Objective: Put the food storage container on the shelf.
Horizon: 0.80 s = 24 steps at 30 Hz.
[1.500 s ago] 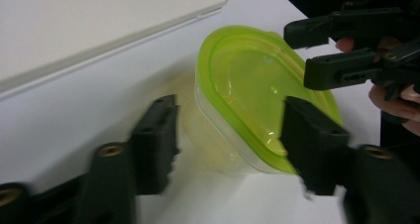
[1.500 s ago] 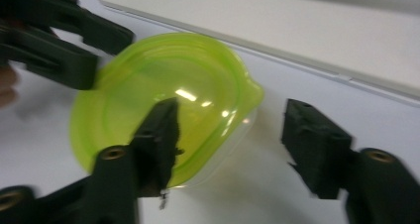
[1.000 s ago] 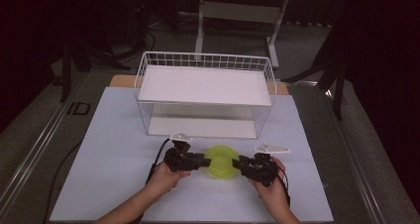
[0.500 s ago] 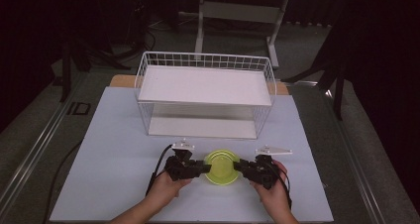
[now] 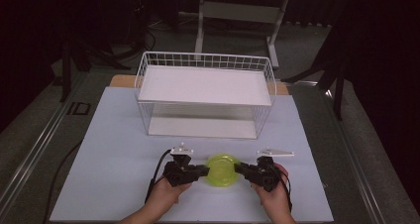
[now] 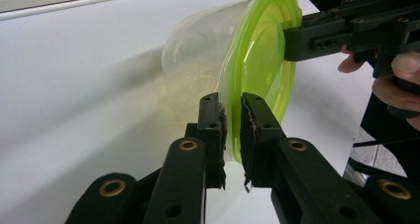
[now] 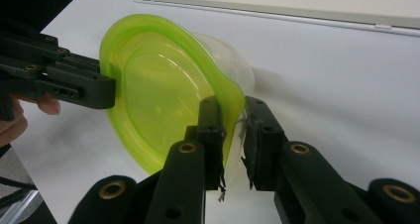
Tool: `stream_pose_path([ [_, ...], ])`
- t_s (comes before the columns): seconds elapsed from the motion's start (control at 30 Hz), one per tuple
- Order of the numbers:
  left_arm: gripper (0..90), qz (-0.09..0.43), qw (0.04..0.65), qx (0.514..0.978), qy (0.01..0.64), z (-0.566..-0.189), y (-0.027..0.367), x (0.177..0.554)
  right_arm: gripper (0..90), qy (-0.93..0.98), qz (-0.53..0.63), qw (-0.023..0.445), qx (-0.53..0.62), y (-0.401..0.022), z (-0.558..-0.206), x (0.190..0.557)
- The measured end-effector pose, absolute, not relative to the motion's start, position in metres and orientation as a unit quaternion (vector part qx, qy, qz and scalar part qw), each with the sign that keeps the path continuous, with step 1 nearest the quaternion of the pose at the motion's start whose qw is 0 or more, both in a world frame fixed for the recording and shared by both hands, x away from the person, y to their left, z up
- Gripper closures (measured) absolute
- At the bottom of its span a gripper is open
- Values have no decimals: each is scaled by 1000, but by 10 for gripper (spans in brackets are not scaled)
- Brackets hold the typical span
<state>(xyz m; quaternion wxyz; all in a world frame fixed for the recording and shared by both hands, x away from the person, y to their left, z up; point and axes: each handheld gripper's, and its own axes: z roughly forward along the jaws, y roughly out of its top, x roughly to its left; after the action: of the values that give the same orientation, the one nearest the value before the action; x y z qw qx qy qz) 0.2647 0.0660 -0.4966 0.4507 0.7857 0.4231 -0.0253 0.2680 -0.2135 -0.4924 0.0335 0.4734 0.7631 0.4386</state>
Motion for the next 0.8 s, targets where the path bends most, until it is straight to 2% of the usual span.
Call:
stream_pose_path([
  [0.4,821,26,487,771,409,-474,84,276,794,761,456,68,457,-197,-463,280],
  [0.8,815,74,507,749,420,-479,102,301,793,759,456,79,458,-172,-455,311],
])
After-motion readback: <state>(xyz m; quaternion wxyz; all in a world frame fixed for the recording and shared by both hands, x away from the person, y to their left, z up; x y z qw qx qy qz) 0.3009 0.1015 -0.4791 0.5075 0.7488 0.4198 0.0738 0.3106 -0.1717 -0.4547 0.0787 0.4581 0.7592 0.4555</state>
